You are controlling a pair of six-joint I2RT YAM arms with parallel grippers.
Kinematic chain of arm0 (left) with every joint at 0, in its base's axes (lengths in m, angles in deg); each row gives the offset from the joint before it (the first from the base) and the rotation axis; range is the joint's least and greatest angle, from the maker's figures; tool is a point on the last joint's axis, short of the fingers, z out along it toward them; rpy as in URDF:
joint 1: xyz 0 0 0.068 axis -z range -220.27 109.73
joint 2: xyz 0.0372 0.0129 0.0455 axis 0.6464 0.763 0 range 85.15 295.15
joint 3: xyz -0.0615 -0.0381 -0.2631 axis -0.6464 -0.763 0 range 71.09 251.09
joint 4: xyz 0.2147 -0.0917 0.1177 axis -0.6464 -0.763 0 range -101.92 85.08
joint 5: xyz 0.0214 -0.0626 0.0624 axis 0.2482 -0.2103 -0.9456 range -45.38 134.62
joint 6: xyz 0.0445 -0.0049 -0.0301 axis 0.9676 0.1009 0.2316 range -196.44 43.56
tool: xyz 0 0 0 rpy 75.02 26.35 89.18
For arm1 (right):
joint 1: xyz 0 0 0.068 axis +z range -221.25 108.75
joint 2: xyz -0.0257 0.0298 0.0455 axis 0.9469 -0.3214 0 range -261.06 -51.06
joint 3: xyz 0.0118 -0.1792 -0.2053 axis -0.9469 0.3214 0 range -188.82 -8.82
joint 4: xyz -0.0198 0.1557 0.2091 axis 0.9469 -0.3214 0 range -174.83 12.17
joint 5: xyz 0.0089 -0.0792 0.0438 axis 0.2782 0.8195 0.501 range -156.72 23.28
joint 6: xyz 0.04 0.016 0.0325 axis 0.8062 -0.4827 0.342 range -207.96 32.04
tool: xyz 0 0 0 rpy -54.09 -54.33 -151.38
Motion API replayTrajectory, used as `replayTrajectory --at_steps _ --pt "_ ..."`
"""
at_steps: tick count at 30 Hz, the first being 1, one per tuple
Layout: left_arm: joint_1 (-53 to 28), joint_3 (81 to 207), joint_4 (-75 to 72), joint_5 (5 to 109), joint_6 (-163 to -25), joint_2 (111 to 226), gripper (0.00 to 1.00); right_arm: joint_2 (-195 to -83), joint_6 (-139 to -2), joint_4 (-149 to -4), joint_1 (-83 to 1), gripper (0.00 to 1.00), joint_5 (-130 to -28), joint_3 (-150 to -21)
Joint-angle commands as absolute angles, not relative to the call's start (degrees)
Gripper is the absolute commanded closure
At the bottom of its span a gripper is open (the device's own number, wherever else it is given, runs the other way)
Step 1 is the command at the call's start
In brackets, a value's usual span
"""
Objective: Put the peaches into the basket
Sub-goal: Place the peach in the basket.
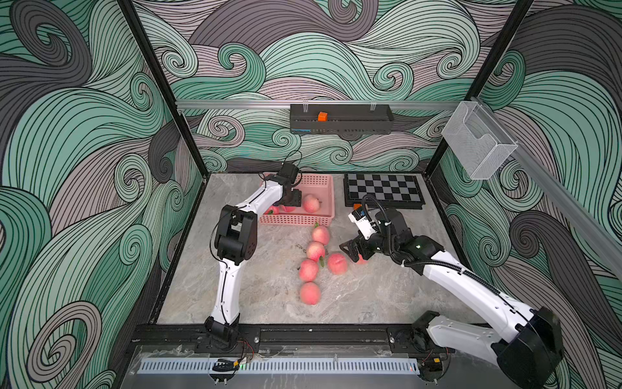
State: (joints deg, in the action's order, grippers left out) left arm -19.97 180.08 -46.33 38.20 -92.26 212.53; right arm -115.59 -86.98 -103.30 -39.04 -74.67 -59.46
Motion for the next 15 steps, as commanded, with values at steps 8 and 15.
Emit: replayTrajectory --at_steps 8,15 --pt "-19.6 184.4 -51.3 36.2 -90.3 215.3 0.30 -113.6 -88.4 -104.5 -39.7 0.01 -73.9 -59.7" --pt "-18.9 185.9 -53.2 34.9 -89.8 216.7 0.29 -113.2 -88.2 -104.7 -39.8 0.01 -73.9 -60.0"
